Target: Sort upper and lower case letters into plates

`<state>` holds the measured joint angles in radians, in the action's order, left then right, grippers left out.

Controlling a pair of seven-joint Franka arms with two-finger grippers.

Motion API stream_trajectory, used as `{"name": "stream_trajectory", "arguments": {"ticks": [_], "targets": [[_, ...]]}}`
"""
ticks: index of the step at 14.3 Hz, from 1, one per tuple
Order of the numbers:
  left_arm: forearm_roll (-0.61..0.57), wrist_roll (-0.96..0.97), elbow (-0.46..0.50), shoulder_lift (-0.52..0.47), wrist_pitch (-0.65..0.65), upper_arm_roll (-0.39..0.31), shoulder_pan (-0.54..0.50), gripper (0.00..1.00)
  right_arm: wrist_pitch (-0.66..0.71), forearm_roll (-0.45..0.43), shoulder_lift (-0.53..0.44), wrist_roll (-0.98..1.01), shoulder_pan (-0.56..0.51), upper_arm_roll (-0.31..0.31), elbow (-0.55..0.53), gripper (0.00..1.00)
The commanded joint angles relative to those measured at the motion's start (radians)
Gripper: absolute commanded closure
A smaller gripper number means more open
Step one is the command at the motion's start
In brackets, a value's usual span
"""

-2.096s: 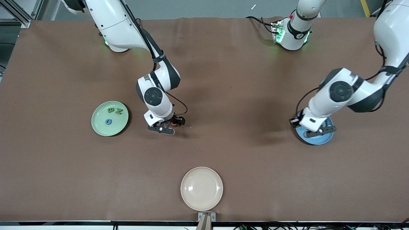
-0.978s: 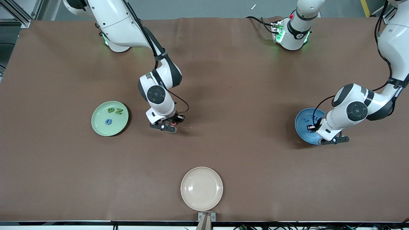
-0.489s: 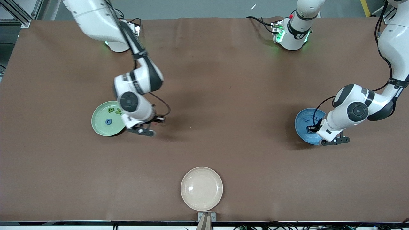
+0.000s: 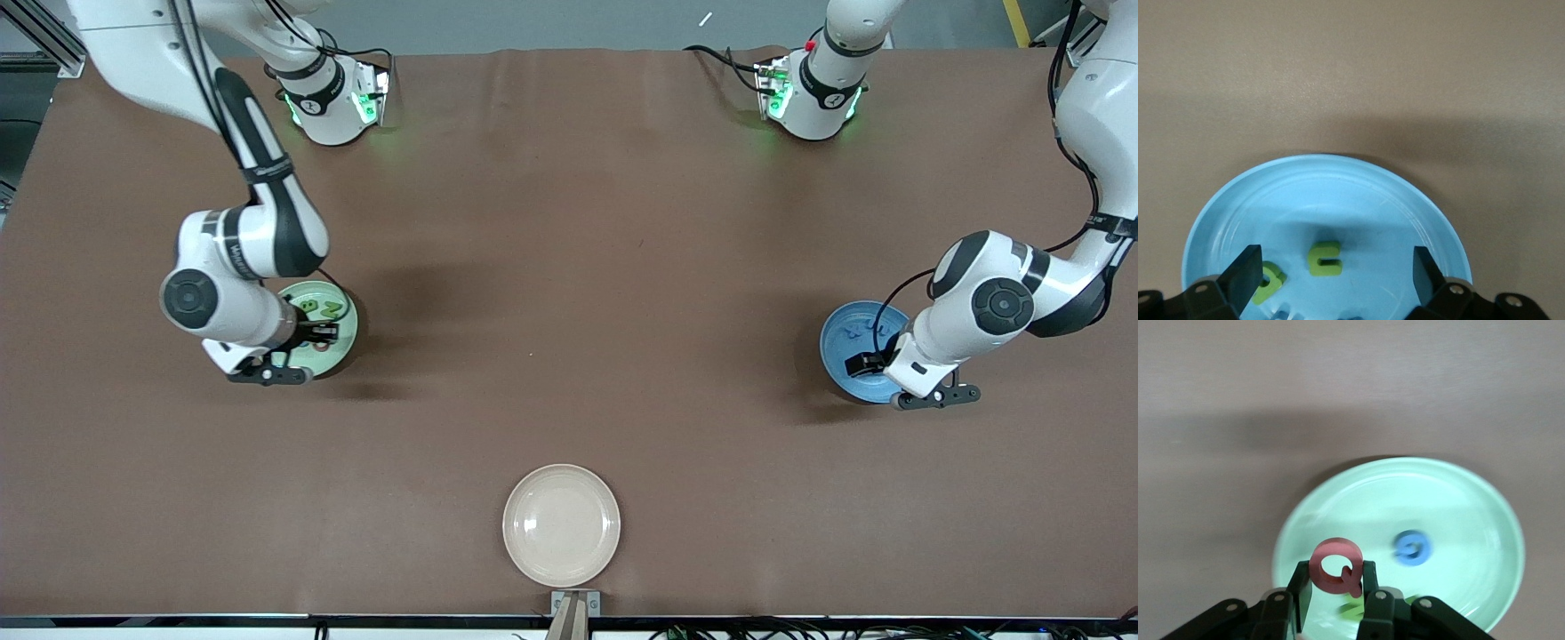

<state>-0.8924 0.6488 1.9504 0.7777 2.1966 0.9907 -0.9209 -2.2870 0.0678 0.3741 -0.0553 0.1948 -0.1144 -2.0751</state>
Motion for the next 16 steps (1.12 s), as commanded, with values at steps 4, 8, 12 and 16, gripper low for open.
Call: {"name": "stream_trajectory", "arguments": {"ticks": [4,8,12,16], "targets": [[0.275,-0.208,0.001,-0.156,-0.060,0.043,-0.035,0.01,-0.195,-0.016,-0.023,0.063,-0.054,0.025,-0.163,0.99],[0.573,-0.377,0.015,-0.340,-0.058,-0.134,0.138,0.01,-0.198,-0.014,-0.017,0.061,-0.046,0.029,-0.161,0.98],[0.768,-0.451,0.074,-0.480,-0.055,-0.236,0.241,0.01,-0.200,-0.010,-0.003,0.061,-0.041,0.030,-0.160,0.94],[0.872,-0.457,0.099,-0.557,-0.058,-0.236,0.264,0.01,-0.190,-0.008,-0.003,0.061,-0.043,0.030,-0.152,0.01]]}}
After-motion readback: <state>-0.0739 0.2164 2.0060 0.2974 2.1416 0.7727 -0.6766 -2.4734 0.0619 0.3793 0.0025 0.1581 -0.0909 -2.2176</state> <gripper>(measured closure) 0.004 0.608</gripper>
